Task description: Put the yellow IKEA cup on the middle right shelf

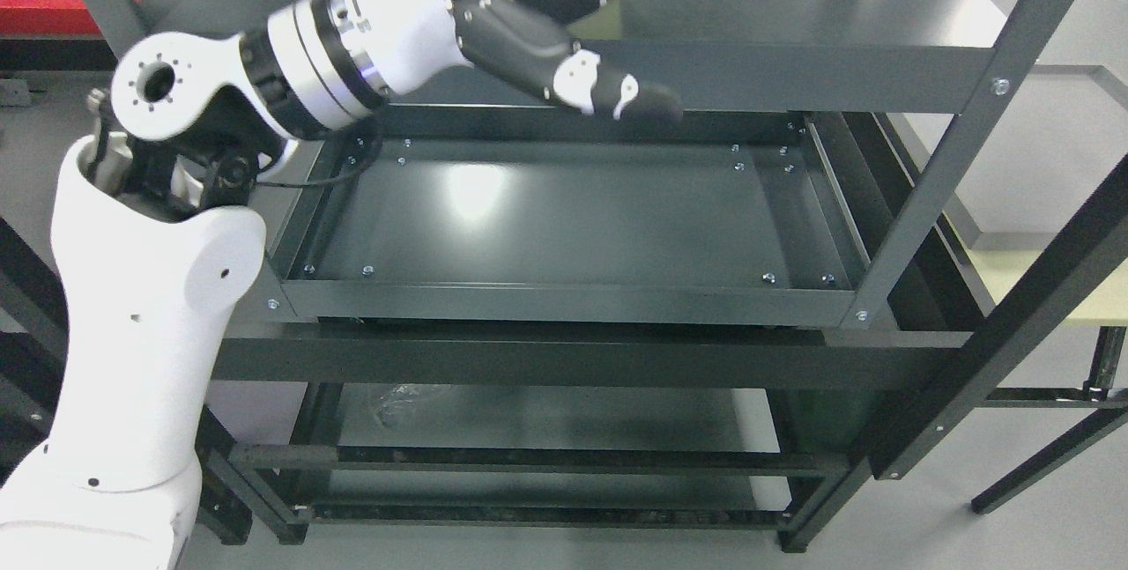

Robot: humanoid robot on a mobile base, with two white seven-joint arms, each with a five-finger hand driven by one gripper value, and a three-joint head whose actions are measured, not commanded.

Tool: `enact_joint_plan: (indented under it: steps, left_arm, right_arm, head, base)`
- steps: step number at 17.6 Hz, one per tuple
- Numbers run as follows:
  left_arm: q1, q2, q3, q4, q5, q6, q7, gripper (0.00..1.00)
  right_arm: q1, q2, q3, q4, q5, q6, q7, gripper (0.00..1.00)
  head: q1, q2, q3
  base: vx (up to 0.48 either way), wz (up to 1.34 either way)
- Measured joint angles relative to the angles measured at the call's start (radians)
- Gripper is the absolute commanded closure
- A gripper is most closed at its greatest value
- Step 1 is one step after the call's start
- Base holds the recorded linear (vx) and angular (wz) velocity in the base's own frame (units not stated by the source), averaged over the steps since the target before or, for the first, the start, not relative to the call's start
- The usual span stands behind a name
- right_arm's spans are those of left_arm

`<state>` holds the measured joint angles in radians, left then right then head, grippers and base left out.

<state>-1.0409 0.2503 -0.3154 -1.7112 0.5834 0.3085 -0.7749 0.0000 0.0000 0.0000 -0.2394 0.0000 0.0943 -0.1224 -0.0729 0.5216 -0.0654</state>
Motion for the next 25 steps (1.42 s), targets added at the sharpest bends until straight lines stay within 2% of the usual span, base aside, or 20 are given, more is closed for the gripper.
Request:
enact_joint_plan:
  steps: [5, 9, 10, 13, 18, 21, 25]
  left_arm:
    - [0.202, -0.008, -0.141, -0.001, -0.013, -0.169, -0.024, 0.02]
    - [0.37, -0.077, -0.174, 0.063, -0.153, -0.298, 0.005, 0.02]
    - [0.399, -0.091, -0.166, 0.081, -0.193, -0.31, 0.053, 0.02]
    - [0.468, -0.136, -0.133, 0.13, -0.292, -0.332, 0.301, 0.02]
    - [0.523, -0.18, -0.08, 0.181, -0.367, -0.338, 0.7, 0.02]
    - [0.547, -0.2, -0.038, 0.201, -0.387, -0.344, 0.784, 0.02]
    - [0.574, -0.216, 0.002, 0.212, -0.399, -0.352, 0.806, 0.02]
  right_arm:
    - [0.0, 0.0, 0.0, 0.0, 0.0, 0.0, 0.005, 0.01]
    - [0.0, 0.0, 0.0, 0.0, 0.0, 0.0, 0.006, 0.01]
    - [0.0, 0.0, 0.0, 0.0, 0.0, 0.001, 0.006, 0.01]
    - [0.0, 0.0, 0.0, 0.0, 0.0, 0.004, 0.006, 0.01]
    - [0.0, 0.0, 0.0, 0.0, 0.0, 0.003, 0.006, 0.01]
    - [0.0, 0.0, 0.0, 0.0, 0.0, 0.001, 0.006, 0.01]
    - [0.0, 0.0, 0.0, 0.0, 0.0, 0.0, 0.006, 0.01]
  head:
    - [0.0, 0.0, 0.0]
    - [0.0, 0.0, 0.0]
    - [0.0, 0.0, 0.0]
    - [0.0, 0.0, 0.0]
    - [0.0, 0.0, 0.0]
    - [0.0, 0.0, 0.0]
    - [0.0, 0.0, 0.0]
  base:
    - [-0.02, 0.0]
    - [-0.018, 0.0]
    - [0.0, 0.0]
    - [0.0, 0.0]
    - [0.0, 0.0]
    - [0.0, 0.0]
    - [0.0, 0.0]
